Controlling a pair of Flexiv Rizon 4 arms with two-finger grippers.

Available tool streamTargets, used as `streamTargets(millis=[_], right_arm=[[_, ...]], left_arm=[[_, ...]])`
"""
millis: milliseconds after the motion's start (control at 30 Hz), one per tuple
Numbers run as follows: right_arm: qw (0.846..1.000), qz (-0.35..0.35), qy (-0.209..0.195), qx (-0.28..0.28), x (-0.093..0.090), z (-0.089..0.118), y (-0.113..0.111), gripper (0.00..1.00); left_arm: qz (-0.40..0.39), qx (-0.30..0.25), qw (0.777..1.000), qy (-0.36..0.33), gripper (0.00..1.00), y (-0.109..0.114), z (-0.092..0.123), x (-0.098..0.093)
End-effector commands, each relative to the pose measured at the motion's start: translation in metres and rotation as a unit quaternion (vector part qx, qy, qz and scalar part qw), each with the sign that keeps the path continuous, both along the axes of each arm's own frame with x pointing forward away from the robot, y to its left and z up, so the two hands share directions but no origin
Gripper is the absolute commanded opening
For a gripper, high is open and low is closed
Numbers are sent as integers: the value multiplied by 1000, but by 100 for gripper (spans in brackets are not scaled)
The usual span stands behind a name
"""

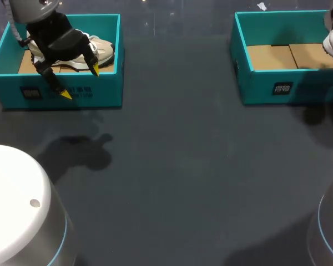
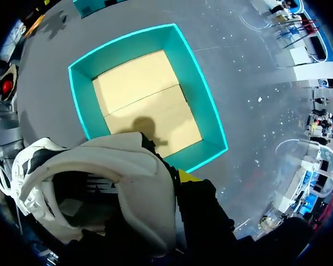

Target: Take the shoe out of the shoebox, open the shoe tongue, remove and reinsert the insole, then place the shoe into the shoebox

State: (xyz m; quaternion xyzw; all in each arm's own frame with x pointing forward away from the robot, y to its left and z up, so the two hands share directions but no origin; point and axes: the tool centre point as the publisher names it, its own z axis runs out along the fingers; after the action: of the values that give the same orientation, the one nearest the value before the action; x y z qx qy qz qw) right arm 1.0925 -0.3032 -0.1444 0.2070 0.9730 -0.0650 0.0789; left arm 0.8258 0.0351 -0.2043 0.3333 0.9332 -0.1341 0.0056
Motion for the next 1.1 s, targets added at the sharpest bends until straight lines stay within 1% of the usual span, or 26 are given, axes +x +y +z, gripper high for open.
streamTargets(millis=[33,500,533,600,633,700,767,800,867,900,967,1067,1100], right_arm=[[965,-255,2,55,-24,-2,-5,0],[965,-255,2,55,-24,-2,-5,0],[957,-284,-3,56,-23,-6,-8,0],[944,-317,-32,89,-23,-9,-13,0],[937,-336,-43,88,-23,-9,-14,0],[926,-357,-66,105,-25,-11,-16,0],[919,-374,-73,99,-27,-13,-18,0],[912,-387,-85,107,-29,-15,-18,0],[907,-398,-91,108,-31,-18,-19,0],[901,-408,-98,107,-33,-19,-19,0],[897,-414,-105,112,-36,-22,-18,0],[888,-436,-102,104,-39,-25,-16,0],[888,-438,-100,101,-40,-25,-15,0]], left_arm=[[0,1,1000,0,100,1,0,0],[0,1,1000,0,100,1,0,0],[0,1,1000,0,100,1,0,0],[0,1,1000,0,100,1,0,0],[0,1,1000,0,100,1,0,0],[0,1,1000,0,100,1,0,0],[0,1,1000,0,100,1,0,0],[0,1,1000,0,100,1,0,0],[0,1,1000,0,100,1,0,0],[0,1,1000,0,100,1,0,0],[0,1,1000,0,100,1,0,0],[0,1,1000,0,100,1,0,0],[0,1,1000,0,100,1,0,0]])
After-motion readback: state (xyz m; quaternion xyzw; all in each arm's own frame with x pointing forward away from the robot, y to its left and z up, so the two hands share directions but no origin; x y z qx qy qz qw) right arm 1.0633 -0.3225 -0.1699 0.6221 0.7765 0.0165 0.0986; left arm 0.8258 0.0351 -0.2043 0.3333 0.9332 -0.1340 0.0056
